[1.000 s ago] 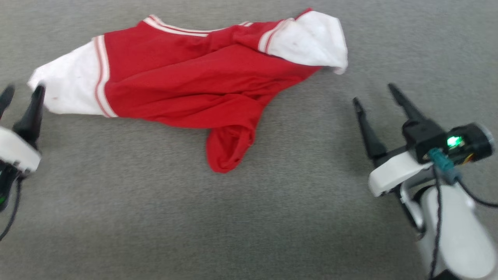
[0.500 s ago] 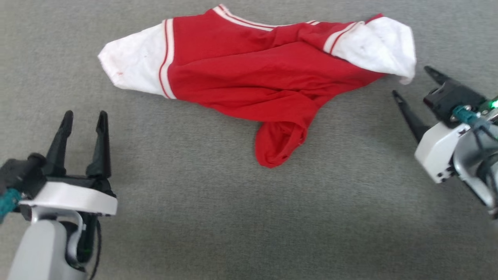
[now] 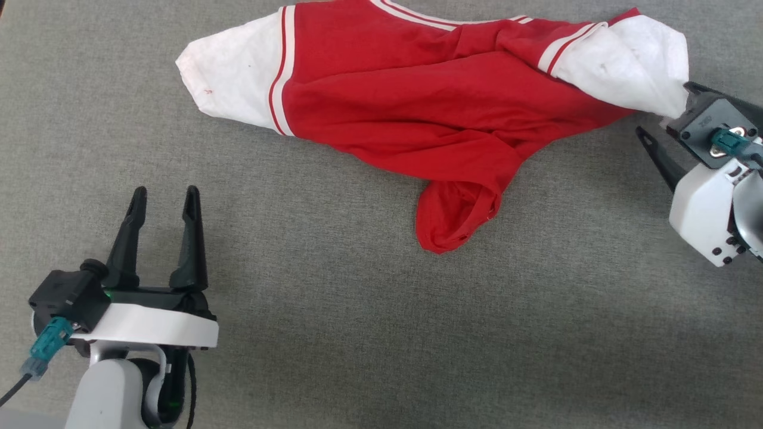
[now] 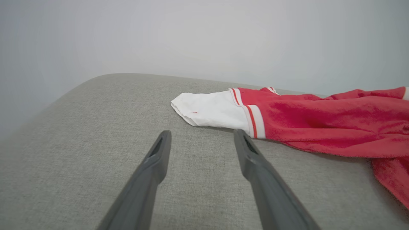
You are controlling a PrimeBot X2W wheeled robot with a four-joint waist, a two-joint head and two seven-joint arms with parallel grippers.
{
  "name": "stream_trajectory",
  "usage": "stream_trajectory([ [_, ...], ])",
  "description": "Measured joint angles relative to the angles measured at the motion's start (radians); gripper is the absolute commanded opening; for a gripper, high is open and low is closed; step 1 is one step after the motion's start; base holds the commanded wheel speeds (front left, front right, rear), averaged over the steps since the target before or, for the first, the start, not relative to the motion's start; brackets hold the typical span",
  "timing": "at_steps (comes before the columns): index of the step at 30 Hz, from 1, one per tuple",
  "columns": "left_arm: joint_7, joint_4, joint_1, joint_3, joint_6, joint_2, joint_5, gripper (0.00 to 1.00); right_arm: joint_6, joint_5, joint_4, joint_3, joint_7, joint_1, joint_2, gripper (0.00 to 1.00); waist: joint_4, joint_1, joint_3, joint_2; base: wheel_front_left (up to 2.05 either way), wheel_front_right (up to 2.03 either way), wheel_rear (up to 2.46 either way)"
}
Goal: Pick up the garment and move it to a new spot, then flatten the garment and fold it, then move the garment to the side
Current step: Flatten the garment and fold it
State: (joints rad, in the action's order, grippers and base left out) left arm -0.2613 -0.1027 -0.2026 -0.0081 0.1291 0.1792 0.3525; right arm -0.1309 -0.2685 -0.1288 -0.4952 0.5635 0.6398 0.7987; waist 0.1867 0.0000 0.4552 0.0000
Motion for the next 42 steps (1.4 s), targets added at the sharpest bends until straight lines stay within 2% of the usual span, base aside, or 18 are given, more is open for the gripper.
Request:
stream_trajectory([
  [1, 0.000, 0.002, 0.000, -0.005, 0.000, 0.000, 0.001, 1.00, 0.000, -0.005, -0.002, -0.014, 0.009, 0.010, 0.005, 0.56, 0.001, 0.0000, 0.002, 0.0000, 0.00, 0.00, 0.00],
  [2, 0.000, 0.003, 0.000, -0.009, 0.000, -0.001, 0.006, 1.00, 0.000, -0.008, -0.002, -0.024, 0.018, 0.014, 0.009, 0.31, 0.002, 0.0000, 0.004, 0.0000, 0.00, 0.00, 0.00],
  [3, 0.000, 0.005, -0.001, -0.012, 0.000, -0.001, 0.009, 1.00, 0.000, -0.008, -0.001, -0.028, 0.018, 0.019, 0.011, 0.12, 0.002, 0.0000, 0.006, 0.0000, 0.00, 0.00, 0.00],
  [4, 0.000, 0.005, -0.002, -0.013, 0.000, 0.000, 0.009, 1.00, 0.000, -0.008, 0.000, -0.028, 0.017, 0.026, 0.010, 0.00, 0.001, 0.0000, 0.007, 0.0000, 0.00, 0.00, 0.00],
  [10, 0.000, 0.005, -0.005, -0.010, 0.000, 0.009, 0.021, 1.00, 0.000, -0.017, 0.016, 0.006, 0.010, 0.041, -0.010, 0.00, -0.017, 0.0000, 0.004, 0.0000, 0.00, 0.00, 0.00],
  [16, 0.000, 0.007, -0.002, -0.008, 0.000, 0.015, 0.025, 1.00, 0.000, -0.108, 0.005, 0.128, 0.008, 0.008, -0.061, 0.00, -0.046, 0.0000, -0.008, 0.0000, 0.00, 0.00, 0.00],
  [22, 0.000, 0.011, 0.009, -0.008, 0.002, 0.020, 0.027, 1.00, 0.000, -0.259, -0.102, 0.358, 0.089, -0.087, -0.120, 0.00, -0.087, 0.0000, -0.023, 0.0000, 0.00, 0.00, 0.00],
  [25, 0.000, 0.013, 0.016, -0.012, 0.002, 0.025, 0.033, 1.00, 0.000, -0.343, -0.167, 0.507, 0.163, -0.137, -0.182, 0.00, -0.107, 0.0000, -0.024, 0.0000, 0.00, 0.00, 0.00],
  [28, 0.000, 0.019, 0.017, -0.022, 0.002, 0.027, 0.036, 1.00, 0.000, -0.373, -0.203, 0.659, 0.253, -0.187, -0.257, 0.00, -0.117, 0.0000, -0.020, 0.0000, 0.00, 0.00, 0.00],
  [32, 0.000, 0.020, 0.011, -0.037, 0.002, 0.034, 0.051, 1.00, 0.000, -0.327, -0.180, 0.806, 0.330, -0.203, -0.383, 0.00, -0.119, 0.0000, -0.006, 0.0000, 0.00, 0.00, 0.00],
  [36, 0.000, 0.020, -0.011, -0.065, 0.002, 0.039, 0.063, 1.00, 0.000, -0.217, -0.076, 0.878, 0.333, -0.153, -0.479, 0.00, -0.108, 0.0000, 0.014, 0.0000, 0.00, 0.00, 0.00],
  [39, 0.000, 0.016, -0.030, -0.086, 0.002, 0.043, 0.070, 1.00, 0.000, -0.125, 0.023, 0.902, 0.314, -0.115, -0.504, 0.00, -0.087, 0.0000, 0.028, 0.0000, 0.00, 0.00, 0.00],
  [42, 0.000, 0.009, -0.042, -0.087, 0.002, 0.044, 0.082, 1.00, 0.000, -0.022, 0.109, 0.903, 0.278, -0.111, -0.476, 0.00, -0.050, 0.0000, 0.049, 0.0000, 0.00, 0.00, 0.00],
])
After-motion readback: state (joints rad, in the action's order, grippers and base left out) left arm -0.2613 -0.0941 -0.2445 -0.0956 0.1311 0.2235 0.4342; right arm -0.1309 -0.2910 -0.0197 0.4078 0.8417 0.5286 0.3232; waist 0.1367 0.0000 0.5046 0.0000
